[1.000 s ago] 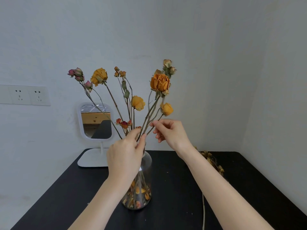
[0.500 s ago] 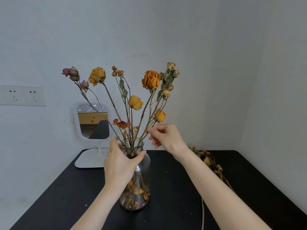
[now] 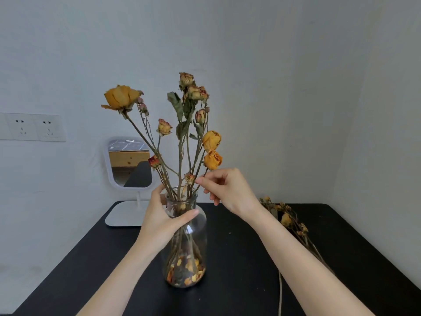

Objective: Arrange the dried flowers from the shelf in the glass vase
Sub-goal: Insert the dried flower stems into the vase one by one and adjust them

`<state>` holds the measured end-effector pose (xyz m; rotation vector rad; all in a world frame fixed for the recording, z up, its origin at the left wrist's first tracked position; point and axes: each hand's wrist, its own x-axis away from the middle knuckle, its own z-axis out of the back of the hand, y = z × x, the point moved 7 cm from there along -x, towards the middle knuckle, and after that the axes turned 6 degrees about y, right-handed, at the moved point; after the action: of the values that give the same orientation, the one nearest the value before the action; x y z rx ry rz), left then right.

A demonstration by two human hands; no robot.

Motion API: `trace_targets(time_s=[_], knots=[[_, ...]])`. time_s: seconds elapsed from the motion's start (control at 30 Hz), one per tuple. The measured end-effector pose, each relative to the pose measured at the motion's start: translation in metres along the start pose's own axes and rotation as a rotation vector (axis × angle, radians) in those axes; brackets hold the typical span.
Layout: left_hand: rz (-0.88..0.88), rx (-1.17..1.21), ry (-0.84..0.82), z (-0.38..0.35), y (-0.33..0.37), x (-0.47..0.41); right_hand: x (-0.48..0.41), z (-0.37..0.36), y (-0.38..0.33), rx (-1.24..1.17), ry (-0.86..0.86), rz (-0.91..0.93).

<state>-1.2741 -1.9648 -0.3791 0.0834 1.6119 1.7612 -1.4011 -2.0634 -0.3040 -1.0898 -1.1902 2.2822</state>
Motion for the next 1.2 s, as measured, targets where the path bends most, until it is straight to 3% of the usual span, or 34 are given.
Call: trace_targets(time_s=[0.3,0.5,0.83,0.93,1.03,1.1,1.2], knots=[[-0.017,0.014,-0.064,-0.002,-0.008,-0.004,0.003,-0.007,-0.009,0.101,0.009,0.093],[-0.057,-0.026,0.029,0.003,0.003,-0.003,0.006,-0.020,-0.014,0.215,-0.026,0.155],[-0.031,0.011,-0.014,0.001,0.003,0.006,0.009,-0.030,-0.009,0.277,-0.035,0.109],[-0.027,-0.049,0.164,0.012,0.000,0.027,0.011,-0.023,-0.010,0.248,-0.013,0.106],[-0.180,-0.125,0.373,0.023,0.010,0.063,0.018,-0.009,-0.007,0.217,-0.005,0.099],[-0.305,-0.170,0.315,0.011,0.018,0.083,0.026,0.008,0.000,0.229,0.014,0.077],[-0.427,-0.224,0.060,-0.026,0.025,0.104,0.039,0.041,0.027,0.262,0.069,-0.041]])
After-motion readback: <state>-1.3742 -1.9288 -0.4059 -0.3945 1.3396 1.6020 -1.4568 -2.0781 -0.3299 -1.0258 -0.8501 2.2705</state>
